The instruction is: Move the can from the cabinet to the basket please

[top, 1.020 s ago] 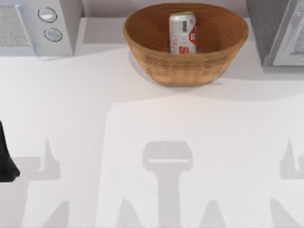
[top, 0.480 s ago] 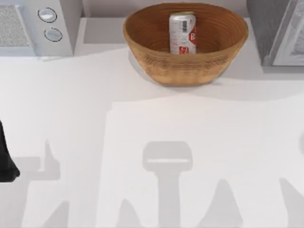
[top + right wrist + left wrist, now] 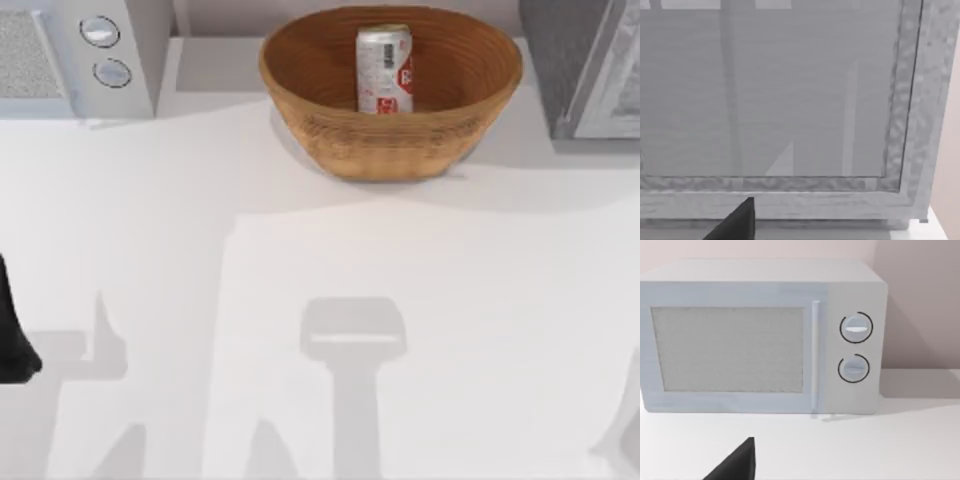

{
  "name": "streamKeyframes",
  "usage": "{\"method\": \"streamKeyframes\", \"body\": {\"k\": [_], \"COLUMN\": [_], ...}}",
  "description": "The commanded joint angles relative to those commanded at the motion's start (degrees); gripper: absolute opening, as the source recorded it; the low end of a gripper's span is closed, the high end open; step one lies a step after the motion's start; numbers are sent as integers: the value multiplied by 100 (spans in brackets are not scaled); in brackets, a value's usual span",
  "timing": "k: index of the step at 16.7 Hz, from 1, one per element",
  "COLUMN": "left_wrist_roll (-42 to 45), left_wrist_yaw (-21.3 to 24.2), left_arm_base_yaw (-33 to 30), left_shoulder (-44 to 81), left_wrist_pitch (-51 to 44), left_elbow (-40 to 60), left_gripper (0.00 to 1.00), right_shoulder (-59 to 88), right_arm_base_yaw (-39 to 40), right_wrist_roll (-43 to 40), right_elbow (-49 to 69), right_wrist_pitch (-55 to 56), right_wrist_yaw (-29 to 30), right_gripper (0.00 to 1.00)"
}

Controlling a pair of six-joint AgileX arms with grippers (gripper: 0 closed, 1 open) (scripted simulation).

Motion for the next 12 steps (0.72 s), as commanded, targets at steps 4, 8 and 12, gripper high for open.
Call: {"method": "streamKeyframes", "body": {"k": [4, 8, 12], "left_wrist_roll": [0, 0, 0], "left_wrist_yaw": [0, 0, 0], "left_arm_base_yaw": [0, 0, 0], "left_shoulder": [0, 0, 0], "left_wrist_pitch": [0, 0, 0], "left_elbow": [0, 0, 0], "left_gripper": [100, 100, 100], "right_shoulder": [1015, 1158, 1139], "right_arm_base_yaw": [-667, -768, -750], "right_wrist_roll": [20, 23, 20], "right_elbow": [245, 283, 327], "right_wrist_pitch": [783, 897, 824], "right_wrist_yaw": [-666, -768, -762], "right_gripper": [100, 100, 100]}}
